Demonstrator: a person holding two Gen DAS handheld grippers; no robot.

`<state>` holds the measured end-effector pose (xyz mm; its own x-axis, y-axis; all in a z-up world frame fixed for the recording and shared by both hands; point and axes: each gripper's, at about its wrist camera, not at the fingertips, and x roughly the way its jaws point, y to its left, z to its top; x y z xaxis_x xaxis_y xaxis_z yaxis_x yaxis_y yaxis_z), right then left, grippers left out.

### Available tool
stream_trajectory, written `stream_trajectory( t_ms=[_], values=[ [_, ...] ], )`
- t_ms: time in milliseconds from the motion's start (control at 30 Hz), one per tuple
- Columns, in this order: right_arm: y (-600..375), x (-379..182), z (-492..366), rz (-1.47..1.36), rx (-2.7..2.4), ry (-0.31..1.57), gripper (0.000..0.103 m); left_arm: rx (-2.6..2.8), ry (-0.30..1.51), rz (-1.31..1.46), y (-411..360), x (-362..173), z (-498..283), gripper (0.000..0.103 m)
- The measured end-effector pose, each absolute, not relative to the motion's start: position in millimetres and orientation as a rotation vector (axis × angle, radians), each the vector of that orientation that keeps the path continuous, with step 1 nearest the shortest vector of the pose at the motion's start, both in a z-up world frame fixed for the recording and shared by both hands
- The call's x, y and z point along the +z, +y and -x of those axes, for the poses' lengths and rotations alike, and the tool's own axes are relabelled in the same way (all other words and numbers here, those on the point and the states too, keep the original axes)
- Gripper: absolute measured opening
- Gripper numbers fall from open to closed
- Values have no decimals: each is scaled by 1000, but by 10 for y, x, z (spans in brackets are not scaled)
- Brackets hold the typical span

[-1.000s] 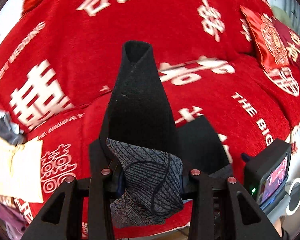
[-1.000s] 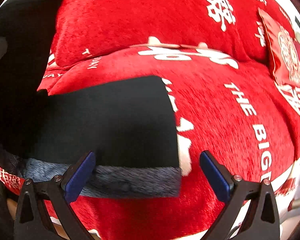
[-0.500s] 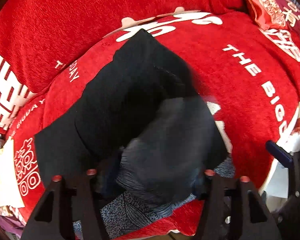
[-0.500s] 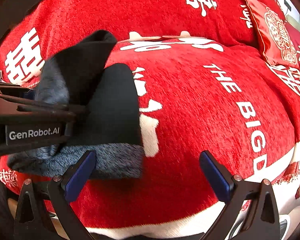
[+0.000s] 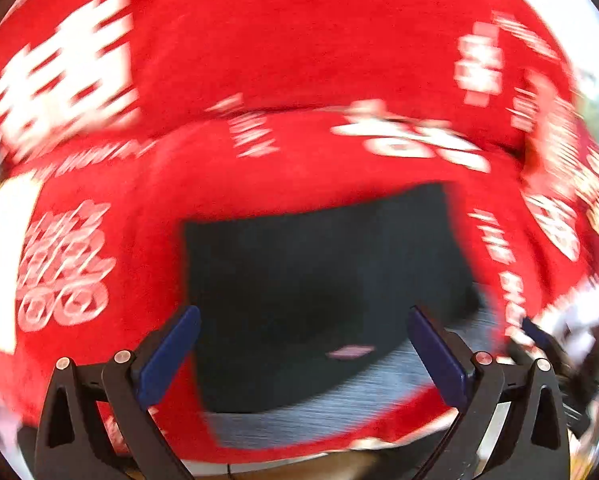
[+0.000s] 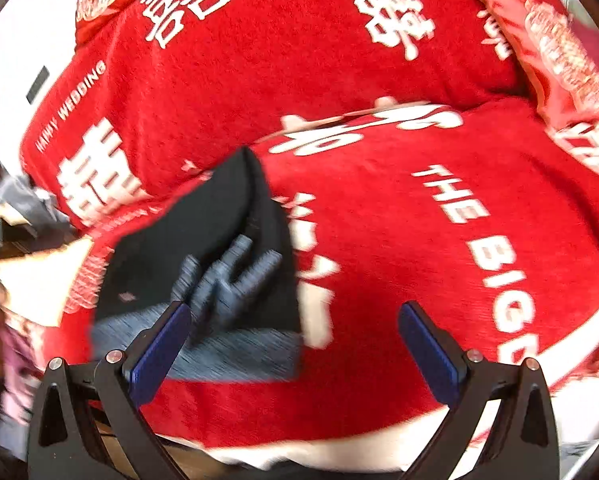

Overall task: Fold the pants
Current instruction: 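Lift the trouser end with the left gripper and fold it over the bundle, then release the fold and press the folded trousers flat with both grippers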

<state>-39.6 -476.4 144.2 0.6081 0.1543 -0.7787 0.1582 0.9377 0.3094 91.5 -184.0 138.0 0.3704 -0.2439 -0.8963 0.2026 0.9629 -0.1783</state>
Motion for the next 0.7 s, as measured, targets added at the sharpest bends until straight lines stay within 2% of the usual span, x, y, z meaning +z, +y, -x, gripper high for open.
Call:
stream_trajectory(
  t_ms=[200, 233, 267, 300, 333, 567, 600, 700],
  values=[
    [-4438, 1221, -180, -439, 82, 1007, 103, -43, 1244, 137, -1269, 750, -1041, 103],
    [-4388, 1201, -234, -422, 85, 1011, 102, -46, 1249, 159, -1231, 709, -997, 103],
    [-4317, 1177, -287, -392, 78, 1021, 97, -52, 1250, 177, -1212, 681, -975, 103],
    [-4243, 1131, -349, -362, 83, 1053, 42, -58, 1249, 180, -1220, 678, -956, 103],
    [-4190, 1099, -399, -347, 92, 1091, 24, -62, 1247, 172, -1235, 690, -939, 103],
    [-4242, 1333, -34, -306, 28, 1030, 24, -120, 1227, 112, -1407, 669, -855, 103],
    [-4262, 1238, -11, -308, 7, 1055, 28, -111, 1230, 106, -1410, 626, -896, 103],
    [-4412, 1093, -23, -375, -11, 1061, 54, -97, 1229, 103, -1421, 611, -909, 103]
  ],
)
